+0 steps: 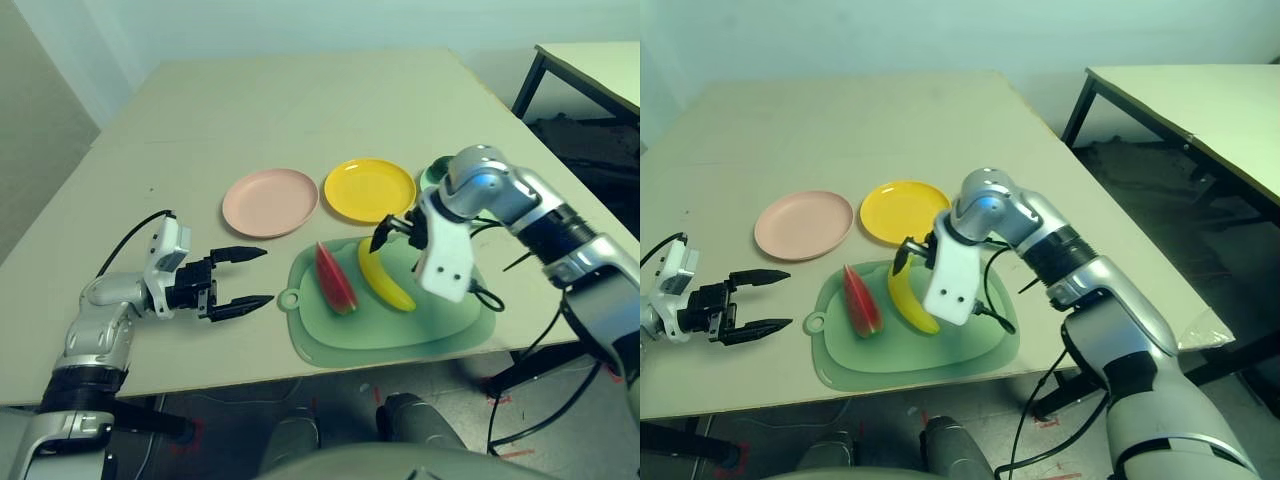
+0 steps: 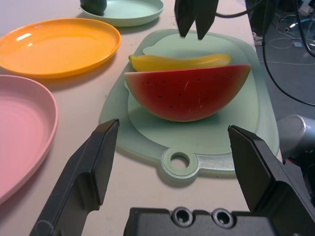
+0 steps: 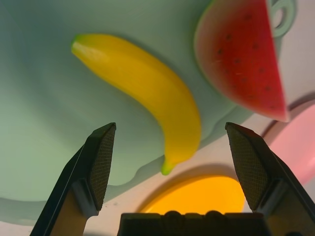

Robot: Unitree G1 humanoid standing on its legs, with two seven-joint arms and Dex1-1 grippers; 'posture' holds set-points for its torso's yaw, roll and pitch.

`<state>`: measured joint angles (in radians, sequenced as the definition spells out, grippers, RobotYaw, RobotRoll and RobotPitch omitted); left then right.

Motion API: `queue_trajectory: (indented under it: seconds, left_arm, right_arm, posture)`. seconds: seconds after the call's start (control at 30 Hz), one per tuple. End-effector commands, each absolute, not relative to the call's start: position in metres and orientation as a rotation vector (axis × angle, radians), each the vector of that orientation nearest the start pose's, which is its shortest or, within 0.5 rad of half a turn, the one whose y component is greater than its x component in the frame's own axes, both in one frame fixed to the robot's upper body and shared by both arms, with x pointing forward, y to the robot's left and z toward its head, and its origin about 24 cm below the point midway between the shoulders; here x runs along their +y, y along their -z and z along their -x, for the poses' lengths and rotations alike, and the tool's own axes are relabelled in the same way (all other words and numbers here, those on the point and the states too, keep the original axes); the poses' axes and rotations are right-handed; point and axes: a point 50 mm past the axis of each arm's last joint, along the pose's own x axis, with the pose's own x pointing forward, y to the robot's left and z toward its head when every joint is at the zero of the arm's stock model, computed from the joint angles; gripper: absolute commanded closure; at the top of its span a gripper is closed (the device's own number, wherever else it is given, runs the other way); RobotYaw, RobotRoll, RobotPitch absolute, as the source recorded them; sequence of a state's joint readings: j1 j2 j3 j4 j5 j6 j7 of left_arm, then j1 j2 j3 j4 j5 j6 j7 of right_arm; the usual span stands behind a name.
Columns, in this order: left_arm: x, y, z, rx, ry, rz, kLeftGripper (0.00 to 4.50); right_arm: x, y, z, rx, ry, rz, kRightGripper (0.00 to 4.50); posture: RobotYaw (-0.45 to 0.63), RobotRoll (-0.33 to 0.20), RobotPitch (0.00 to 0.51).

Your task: Place the fruits into color-matched plates.

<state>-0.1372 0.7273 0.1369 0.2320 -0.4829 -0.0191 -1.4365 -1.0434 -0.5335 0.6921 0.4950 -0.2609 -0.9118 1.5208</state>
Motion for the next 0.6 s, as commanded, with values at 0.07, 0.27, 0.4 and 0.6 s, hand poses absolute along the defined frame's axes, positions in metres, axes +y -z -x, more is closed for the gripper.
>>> queue_trajectory:
  seconds: [0.07,0.27,0.4,0.6]
  left_arm:
    - [0.267,-0.099,-0.236,0.116,1.2,-0.188,0.0]
    - [0.268,-0.096,-0.235,0.121,1.191,-0.184,0.0]
    - [0.269,-0.094,-0.234,0.123,1.187,-0.182,0.0]
    - [0.268,-0.092,-0.234,0.126,1.19,-0.177,0.0]
  right_arm:
    - [-0.078,-0.152,-0.309,-0.216,-2.015,1.958,0.02]
    - [-0.072,-0.142,-0.313,-0.173,-2.015,1.96,0.02]
    - [-0.067,-0.14,-0.315,-0.166,-2.01,1.977,0.02]
    - [-0.057,-0.143,-0.314,-0.207,-2.014,1.968,0.02]
  posture:
    - [-0.05,0.0,0.057]
    - [-0.04,0.0,0.062]
    - [-0.04,0.0,0.063]
    - [-0.04,0.0,0.067]
